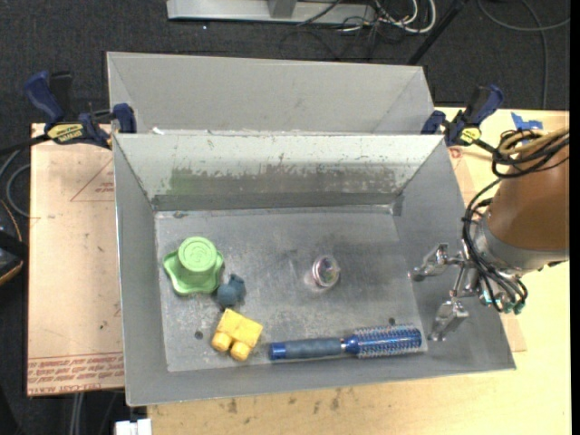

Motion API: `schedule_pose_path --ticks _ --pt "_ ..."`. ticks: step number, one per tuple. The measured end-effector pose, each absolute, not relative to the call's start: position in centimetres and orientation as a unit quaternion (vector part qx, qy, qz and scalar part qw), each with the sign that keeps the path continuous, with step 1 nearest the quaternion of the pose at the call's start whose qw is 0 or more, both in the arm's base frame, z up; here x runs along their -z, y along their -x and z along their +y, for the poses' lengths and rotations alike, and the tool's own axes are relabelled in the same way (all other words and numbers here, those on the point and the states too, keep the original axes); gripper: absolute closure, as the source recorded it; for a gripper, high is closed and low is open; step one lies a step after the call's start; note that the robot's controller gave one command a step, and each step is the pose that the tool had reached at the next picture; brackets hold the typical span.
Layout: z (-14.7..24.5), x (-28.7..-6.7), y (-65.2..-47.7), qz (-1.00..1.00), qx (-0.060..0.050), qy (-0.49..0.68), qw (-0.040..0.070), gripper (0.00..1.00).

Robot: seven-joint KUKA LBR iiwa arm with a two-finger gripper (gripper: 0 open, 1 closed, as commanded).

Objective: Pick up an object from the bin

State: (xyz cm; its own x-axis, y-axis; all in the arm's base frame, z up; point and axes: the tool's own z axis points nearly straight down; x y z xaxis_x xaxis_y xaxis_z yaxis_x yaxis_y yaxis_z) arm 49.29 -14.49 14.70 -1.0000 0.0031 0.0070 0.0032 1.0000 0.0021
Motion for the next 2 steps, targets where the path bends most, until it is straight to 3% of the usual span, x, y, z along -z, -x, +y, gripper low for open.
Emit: schedule_pose_path --ticks 1,2 --pt "-6.4 -7.8 -48.7 -0.993 -0.004 -0.118 -0.014 0.0" --pt "-2.3 -10.1 -48.9 -0.982 0.001 -0.19 -0.002 0.0"
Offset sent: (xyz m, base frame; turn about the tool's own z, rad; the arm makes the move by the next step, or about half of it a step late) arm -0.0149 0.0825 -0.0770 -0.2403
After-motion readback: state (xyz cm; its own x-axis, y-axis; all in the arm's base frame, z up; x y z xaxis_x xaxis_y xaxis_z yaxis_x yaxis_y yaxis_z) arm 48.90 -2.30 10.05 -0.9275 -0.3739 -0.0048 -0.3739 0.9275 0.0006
